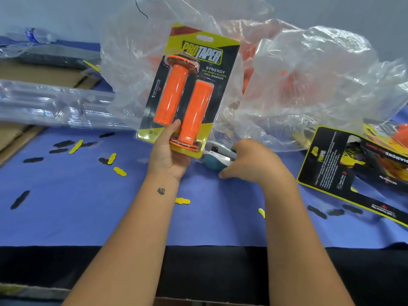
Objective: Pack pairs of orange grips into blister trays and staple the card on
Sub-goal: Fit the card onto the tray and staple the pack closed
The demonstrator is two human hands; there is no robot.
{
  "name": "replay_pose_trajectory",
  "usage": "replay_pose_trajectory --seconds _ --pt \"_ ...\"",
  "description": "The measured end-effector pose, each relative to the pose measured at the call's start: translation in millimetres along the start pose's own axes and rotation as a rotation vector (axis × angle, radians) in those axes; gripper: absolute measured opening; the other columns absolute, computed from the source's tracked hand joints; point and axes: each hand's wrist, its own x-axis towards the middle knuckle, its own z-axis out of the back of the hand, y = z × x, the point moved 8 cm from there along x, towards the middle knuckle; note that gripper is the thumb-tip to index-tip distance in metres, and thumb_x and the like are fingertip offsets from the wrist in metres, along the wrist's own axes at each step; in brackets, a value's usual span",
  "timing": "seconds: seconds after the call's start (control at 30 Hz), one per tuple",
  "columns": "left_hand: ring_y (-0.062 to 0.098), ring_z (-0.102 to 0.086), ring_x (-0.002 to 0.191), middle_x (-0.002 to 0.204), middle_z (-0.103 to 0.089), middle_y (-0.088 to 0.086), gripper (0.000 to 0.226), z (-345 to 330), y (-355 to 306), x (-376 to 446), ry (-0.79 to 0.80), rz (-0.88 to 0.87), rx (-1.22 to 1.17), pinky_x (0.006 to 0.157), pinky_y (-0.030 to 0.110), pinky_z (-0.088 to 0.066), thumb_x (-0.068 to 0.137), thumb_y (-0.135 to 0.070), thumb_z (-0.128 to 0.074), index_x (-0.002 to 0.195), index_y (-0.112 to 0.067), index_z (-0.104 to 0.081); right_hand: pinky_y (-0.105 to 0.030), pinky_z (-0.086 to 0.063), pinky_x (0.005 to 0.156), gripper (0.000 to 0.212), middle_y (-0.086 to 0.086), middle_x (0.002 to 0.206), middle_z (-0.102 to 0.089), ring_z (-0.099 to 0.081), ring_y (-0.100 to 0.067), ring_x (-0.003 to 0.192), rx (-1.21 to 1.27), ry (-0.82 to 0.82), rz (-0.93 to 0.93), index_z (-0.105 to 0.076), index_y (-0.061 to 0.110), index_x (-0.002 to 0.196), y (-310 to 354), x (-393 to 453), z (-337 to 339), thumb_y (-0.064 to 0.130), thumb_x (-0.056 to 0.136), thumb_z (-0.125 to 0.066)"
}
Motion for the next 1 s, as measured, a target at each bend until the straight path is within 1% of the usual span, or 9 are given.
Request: replay_pose_trajectory --seconds 0.13,0.27,0.37,0.47,0.53,0.6,0.77,0.87,1.0 --pt "0.017 -0.067 0.064 0.072 -0.069 0.003 0.015 -0.6 -2.2 -1.7 -0.009 -0.012 -0.045 0.065 0.031 -0.055 0.093 -0.015 -0.056 0.08 -0.014 -0.062 -0.035 -0.049 0.053 0.049 0.001 0.075 -0.055 -0.057 -0.019 0.062 0.258 -0.115 0.002 -0.05 0.017 0.085 -9.8 6.4 6.9 0.042 0.059 -0.082" --pt "0.016 -0.068 0.059 0.067 -0.07 0.003 0.021 1.0 -4.7 -3.8 -0.031 -0.022 -0.146 0.056 0.026 -0.056 0.094 -0.013 -0.054 0.075 -0.014 -0.062 -0.027 -0.044 0.054 0.053 0.005 0.081 -0.062 -0.06 -0.014 0.067 0.813 -0.236 -0.049 -0.052 0.019 0.098 -14.9 10.9 5.0 0.04 0.064 -0.085" --pt "0.015 -0.068 0.059 0.069 -0.07 0.003 0.017 1.0 -5.0 -4.3 -0.031 -0.022 -0.13 0.056 0.026 -0.056 0.094 -0.014 -0.054 0.079 -0.013 -0.062 -0.027 -0.048 0.052 0.023 -0.003 0.066 -0.062 -0.06 -0.022 0.058 1.428 -0.006 0.016 -0.062 0.015 0.088 2.2 14.8 -17.5 0.036 0.085 -0.07" --pt "0.015 -0.067 0.058 0.068 -0.07 0.002 0.016 2.0 -5.0 -4.2 -0.034 -0.019 -0.097 0.055 0.025 -0.055 0.094 -0.015 -0.054 0.08 -0.014 -0.062 -0.032 -0.055 0.061 0.029 -0.013 0.079 -0.064 -0.063 -0.027 0.068 1.958 0.265 0.07 -0.062 0.008 0.102 21.4 11.2 -27.1 0.031 0.095 -0.045" --pt "0.015 -0.068 0.058 0.068 -0.07 0.002 0.016 3.4 -5.7 -3.9 -0.045 -0.022 -0.103 0.055 0.025 -0.055 0.094 -0.015 -0.054 0.079 -0.014 -0.062 -0.035 -0.058 0.067 0.035 -0.018 0.09 -0.069 -0.068 -0.03 0.077 1.963 0.298 0.119 -0.062 0.006 0.109 25.0 10.7 -26.9 0.034 0.094 -0.048" --pt "0.016 -0.068 0.06 0.07 -0.07 0.003 0.015 4.0 -6.1 -3.7 -0.055 -0.02 -0.116 0.058 0.026 -0.056 0.094 -0.015 -0.055 0.081 -0.014 -0.063 -0.033 -0.057 0.065 0.04 -0.016 0.095 -0.07 -0.069 -0.027 0.078 1.857 0.22 0.188 -0.061 0.01 0.114 22.7 12.1 -23.5 0.041 0.089 -0.055" --pt "0.017 -0.068 0.066 0.074 -0.07 0.003 0.013 3.8 -6.2 -4.1 -0.044 -0.01 -0.123 0.068 0.03 -0.053 0.092 -0.015 -0.056 0.082 -0.015 -0.064 -0.027 -0.053 0.058 0.048 -0.008 0.087 -0.072 -0.067 -0.02 0.069 1.83 0.173 0.203 -0.065 0.021 0.112 17.0 16.3 -21.6 0.059 0.088 -0.049" --pt "0.015 -0.068 0.06 0.069 -0.07 0.001 0.015 4.4 -6.6 -4.6 -0.045 -0.008 -0.131 0.059 0.024 -0.054 0.093 -0.015 -0.056 0.08 -0.015 -0.062 -0.036 -0.051 0.068 0.05 -0.011 0.087 -0.068 -0.064 -0.029 0.076 1.931 0.214 0.158 -0.069 0.015 0.106 15.1 19.1 -25.2 0.05 0.1 -0.034" --pt "0.014 -0.067 0.057 0.066 -0.07 0.001 0.016 4.1 -7.0 -5.2 -0.049 -0.007 -0.129 0.057 0.023 -0.053 0.094 -0.016 -0.055 0.08 -0.015 -0.061 -0.049 -0.056 0.085 0.039 -0.011 0.091 -0.061 -0.065 -0.031 0.083 1.979 0.192 0.081 -0.058 0.007 0.117 15.7 19.8 -30.5 0.039 0.098 -0.047"
